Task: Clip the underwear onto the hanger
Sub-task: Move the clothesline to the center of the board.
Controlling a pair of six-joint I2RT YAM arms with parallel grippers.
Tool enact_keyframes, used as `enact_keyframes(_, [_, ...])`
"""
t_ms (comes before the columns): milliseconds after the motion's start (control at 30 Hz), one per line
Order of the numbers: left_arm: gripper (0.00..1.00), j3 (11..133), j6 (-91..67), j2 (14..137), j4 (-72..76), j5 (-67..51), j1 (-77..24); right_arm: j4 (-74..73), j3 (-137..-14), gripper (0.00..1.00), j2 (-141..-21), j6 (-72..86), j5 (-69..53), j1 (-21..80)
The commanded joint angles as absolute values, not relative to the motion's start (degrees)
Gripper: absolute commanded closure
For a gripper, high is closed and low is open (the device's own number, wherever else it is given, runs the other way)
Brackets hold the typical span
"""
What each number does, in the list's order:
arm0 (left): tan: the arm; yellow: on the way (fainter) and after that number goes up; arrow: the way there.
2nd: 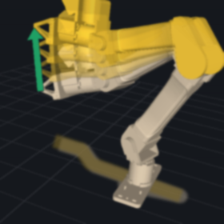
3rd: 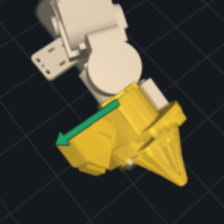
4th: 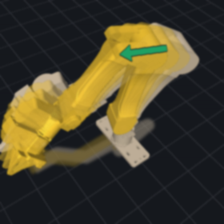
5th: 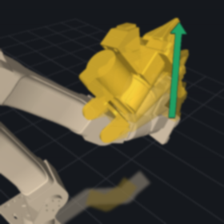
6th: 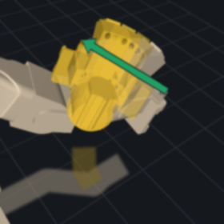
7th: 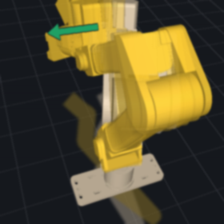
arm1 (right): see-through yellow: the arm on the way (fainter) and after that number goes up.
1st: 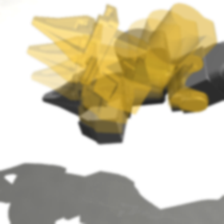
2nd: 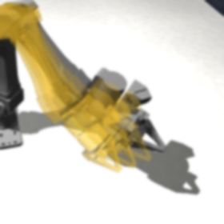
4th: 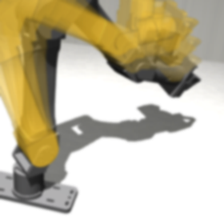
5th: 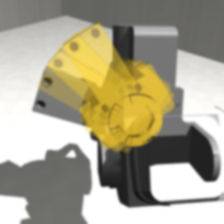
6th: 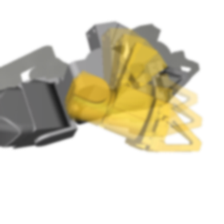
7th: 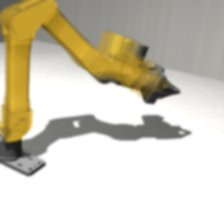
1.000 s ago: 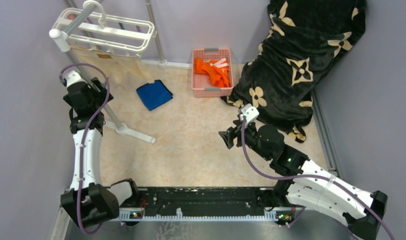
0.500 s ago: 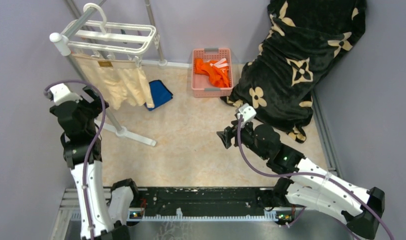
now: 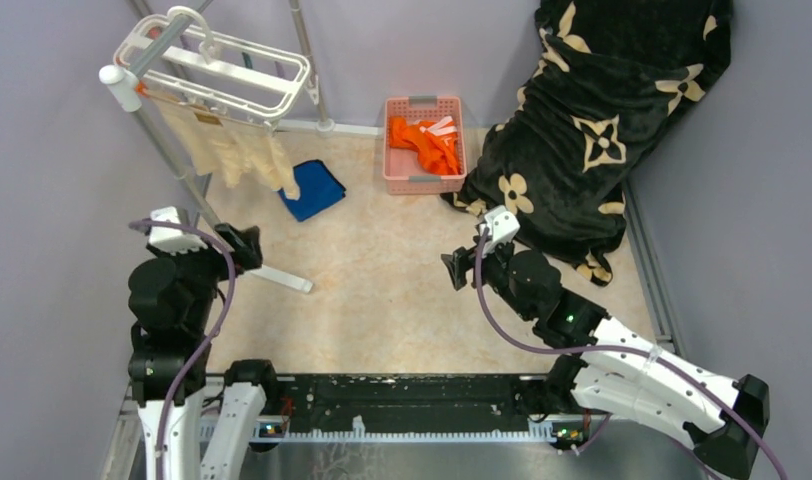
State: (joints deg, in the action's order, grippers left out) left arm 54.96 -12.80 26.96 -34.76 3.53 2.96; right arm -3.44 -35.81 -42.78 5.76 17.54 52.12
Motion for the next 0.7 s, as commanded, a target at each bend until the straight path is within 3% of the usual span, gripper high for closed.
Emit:
enact_keyframes(0, [0.00,51.25,-7.55,23.93,-34.69,-6.75,-4.81,-0.90,-34.21,0.26,-40.79,5.22,23.24,52.82])
enact_keyframes(367, [0.00,41.63,-10.20,29.25,-19.53,-19.90,-14.84,-1.29,-33.33,0.25,-42.81,9.05,41.03,52.63])
enact_keyframes(500, [0.00,39.00,-11.87,33.53,-14.27,-19.84,-15.86,-7.17,-37.26,0.24,-47.64,11.96,34.86,46.31])
enact_keyframes(667, [0.00,37.50,-12.93,37.79,-11.05,-10.78,-22.14,-6.33,-37.31,0.23,-48.26,14.41,23.79,35.83])
